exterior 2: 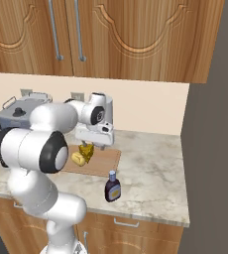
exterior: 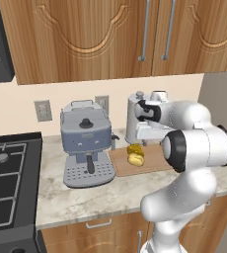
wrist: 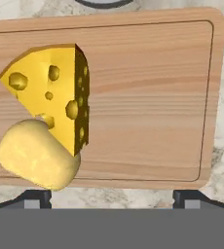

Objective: Retrieve the reheated potato from the microwave, then place the potato, cheese, and condiment on the cutting board.

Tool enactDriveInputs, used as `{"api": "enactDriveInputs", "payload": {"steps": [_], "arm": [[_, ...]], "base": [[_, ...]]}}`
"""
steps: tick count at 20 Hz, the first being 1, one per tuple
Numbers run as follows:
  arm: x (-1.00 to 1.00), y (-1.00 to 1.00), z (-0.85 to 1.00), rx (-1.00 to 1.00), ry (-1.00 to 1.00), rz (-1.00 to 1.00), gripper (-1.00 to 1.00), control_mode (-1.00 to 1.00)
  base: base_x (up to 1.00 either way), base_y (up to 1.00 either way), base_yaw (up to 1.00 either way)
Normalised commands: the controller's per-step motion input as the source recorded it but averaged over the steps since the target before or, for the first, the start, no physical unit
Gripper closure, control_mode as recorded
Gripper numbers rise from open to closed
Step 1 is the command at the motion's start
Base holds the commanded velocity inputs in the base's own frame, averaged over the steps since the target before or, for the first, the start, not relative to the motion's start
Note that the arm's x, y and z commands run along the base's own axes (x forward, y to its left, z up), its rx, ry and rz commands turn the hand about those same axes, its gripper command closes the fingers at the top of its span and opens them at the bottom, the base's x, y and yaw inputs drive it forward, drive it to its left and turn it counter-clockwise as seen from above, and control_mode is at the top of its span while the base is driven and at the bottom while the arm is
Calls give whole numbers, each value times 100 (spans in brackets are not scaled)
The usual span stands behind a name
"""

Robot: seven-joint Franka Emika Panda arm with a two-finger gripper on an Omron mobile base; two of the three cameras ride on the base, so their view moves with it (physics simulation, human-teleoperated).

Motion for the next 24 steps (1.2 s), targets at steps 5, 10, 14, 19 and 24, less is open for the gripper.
{"api": "enactDriveInputs", "payload": {"steps": [5, 10, 14, 19, 24], "arm": [[-44, -23, 25, -6, 0, -18, -100, -100], [-48, -25, 28, -9, 0, -9, -100, -100], [-44, -21, 32, -11, 0, -7, -100, -100], [-43, -33, 23, -6, 0, -7, -100, -100], [-44, -38, 14, 0, 2, -9, -100, -100]], "base": [[0, 0, 0], [0, 0, 0], [0, 0, 0], [0, 0, 0], [0, 0, 0]]}}
